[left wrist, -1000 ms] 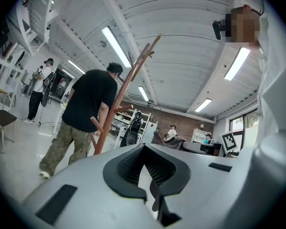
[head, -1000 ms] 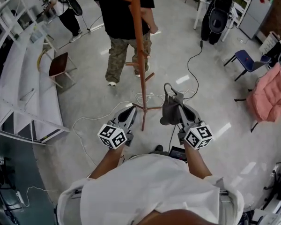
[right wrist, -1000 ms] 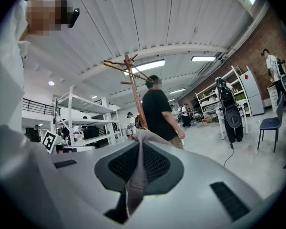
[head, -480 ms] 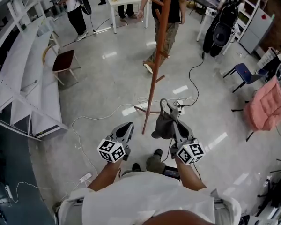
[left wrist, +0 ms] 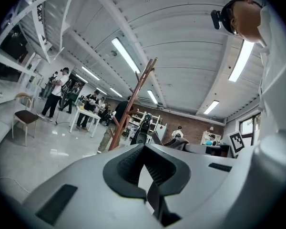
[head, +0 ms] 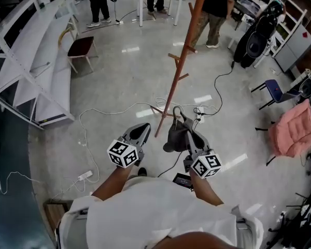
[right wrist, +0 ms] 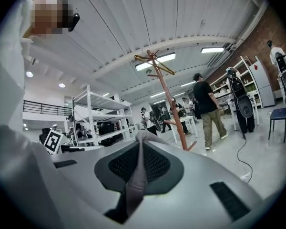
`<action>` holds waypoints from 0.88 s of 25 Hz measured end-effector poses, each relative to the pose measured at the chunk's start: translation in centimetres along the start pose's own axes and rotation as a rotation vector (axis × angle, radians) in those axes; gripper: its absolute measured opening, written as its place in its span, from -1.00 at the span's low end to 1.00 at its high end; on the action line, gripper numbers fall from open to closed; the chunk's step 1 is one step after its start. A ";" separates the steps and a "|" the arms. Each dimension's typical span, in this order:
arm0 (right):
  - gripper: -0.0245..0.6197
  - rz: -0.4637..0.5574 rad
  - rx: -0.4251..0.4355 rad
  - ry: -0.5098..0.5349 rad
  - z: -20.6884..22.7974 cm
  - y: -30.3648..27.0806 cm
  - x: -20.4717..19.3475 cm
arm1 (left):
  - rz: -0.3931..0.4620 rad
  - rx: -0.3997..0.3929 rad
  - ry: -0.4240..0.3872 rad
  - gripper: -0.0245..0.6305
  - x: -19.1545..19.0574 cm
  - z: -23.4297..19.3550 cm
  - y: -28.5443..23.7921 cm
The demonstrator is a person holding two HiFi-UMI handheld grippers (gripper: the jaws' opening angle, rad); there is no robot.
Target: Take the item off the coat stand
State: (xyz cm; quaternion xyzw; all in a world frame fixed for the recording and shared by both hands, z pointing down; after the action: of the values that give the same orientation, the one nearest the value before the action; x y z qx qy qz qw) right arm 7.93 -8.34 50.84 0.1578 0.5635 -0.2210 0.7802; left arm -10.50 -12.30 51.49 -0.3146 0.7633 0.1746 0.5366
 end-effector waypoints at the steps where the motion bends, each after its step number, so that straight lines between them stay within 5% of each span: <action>1: -0.82 0.005 0.015 0.002 -0.1 0.1 0.3 | 0.011 0.010 -0.005 -0.89 0.4 0.6 0.4; 8: -0.82 0.091 0.073 0.040 -0.5 4.5 4.4 | 0.015 0.047 -0.026 -0.89 0.5 6.1 2.0; 22: -0.82 0.043 -0.021 -0.063 8.4 17.1 0.7 | -0.031 0.050 -0.023 -0.89 -5.9 16.5 0.0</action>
State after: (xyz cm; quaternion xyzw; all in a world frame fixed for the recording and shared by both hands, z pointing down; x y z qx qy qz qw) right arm 23.88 1.91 52.79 0.1545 0.5373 -0.2029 0.8039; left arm 2.54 -0.62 50.95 -0.3108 0.7562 0.1507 0.5557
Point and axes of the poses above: the fingertips, and each gripper's own axes: y backward along the fingers, z to its right, x out of its top, the point moved 1 cm from there along y, backward along the fingers, and after that the axes turned 6 degrees about x, right-handed, at the moved point
